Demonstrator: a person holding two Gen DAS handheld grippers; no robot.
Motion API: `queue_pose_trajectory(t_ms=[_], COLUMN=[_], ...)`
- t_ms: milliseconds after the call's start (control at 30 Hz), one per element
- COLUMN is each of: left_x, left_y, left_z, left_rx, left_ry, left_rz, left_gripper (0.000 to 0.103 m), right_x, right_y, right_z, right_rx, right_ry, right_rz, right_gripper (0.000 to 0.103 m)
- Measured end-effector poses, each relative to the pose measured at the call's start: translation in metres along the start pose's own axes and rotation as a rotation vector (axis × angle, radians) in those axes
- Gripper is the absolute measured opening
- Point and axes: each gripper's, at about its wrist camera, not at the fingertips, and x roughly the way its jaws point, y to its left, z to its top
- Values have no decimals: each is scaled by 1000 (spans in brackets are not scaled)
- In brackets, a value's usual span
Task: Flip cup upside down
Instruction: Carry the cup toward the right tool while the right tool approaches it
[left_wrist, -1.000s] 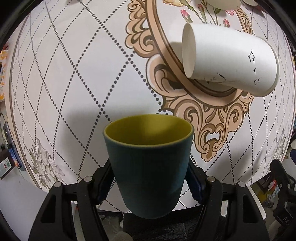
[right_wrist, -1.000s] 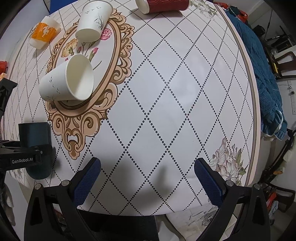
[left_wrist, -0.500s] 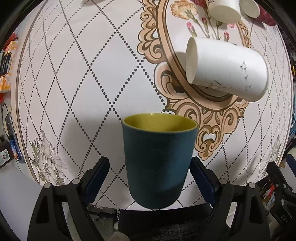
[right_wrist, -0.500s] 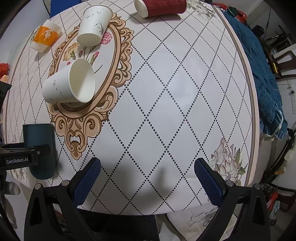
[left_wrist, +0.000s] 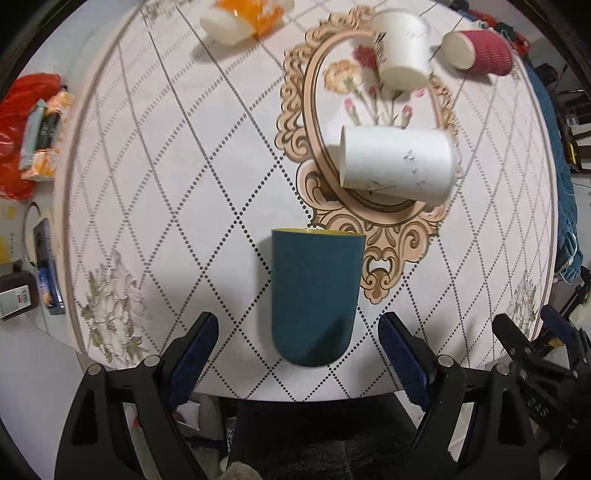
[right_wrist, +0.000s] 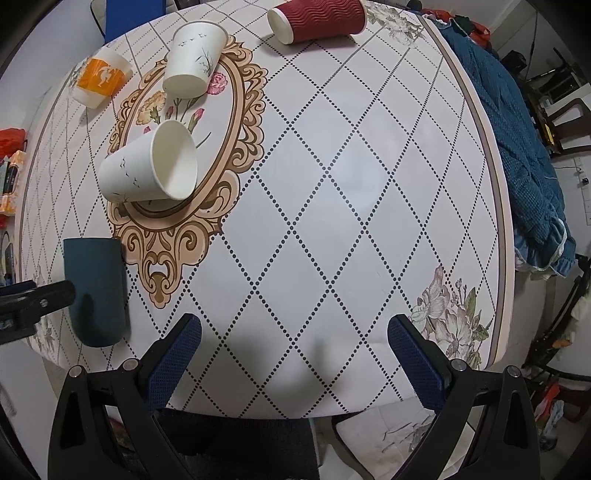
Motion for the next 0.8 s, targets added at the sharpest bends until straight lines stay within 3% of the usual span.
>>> queue_pose_trajectory(t_ms=[233, 500, 800], left_x=[-28, -32, -57], left_y=[-3, 12, 52], left_z=[-34, -64, -90], left_rx=[-37, -92, -108], left_ry=[-110, -199, -268], left_rz=[55, 120, 120], left_gripper=[89, 89, 89], right_x=[-15, -48, -100], right_y=[0, 17, 70], right_z=[-16, -41, -58], right_rx=[-9, -41, -85], right_ry=[-16, -35, -106], right_rz=[24, 94, 150], right_gripper=[103, 103, 103])
